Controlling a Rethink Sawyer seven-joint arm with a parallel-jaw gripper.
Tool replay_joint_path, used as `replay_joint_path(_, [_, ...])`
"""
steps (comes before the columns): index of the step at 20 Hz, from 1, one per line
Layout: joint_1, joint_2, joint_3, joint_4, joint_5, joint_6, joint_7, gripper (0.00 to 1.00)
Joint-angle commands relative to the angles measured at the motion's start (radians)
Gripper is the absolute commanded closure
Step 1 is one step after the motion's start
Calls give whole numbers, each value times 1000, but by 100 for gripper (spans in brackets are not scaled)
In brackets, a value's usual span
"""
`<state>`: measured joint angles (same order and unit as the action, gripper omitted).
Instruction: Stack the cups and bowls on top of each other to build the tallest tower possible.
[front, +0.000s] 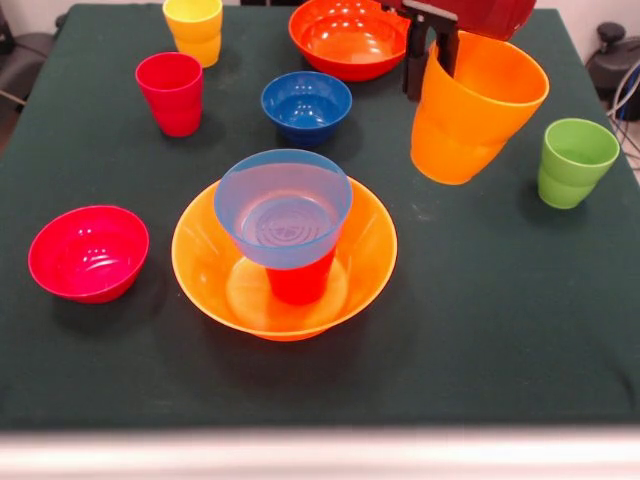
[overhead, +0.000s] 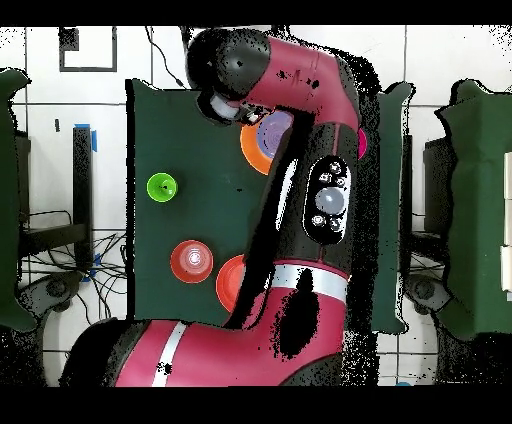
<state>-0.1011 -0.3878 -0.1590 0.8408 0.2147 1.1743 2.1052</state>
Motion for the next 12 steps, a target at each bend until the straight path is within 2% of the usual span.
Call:
replay_joint_path(1, [-50,-27,147,110,-38,7,-218,100])
replay_joint_path(12, [-64,-44,167,143,-74,-5,-225,100])
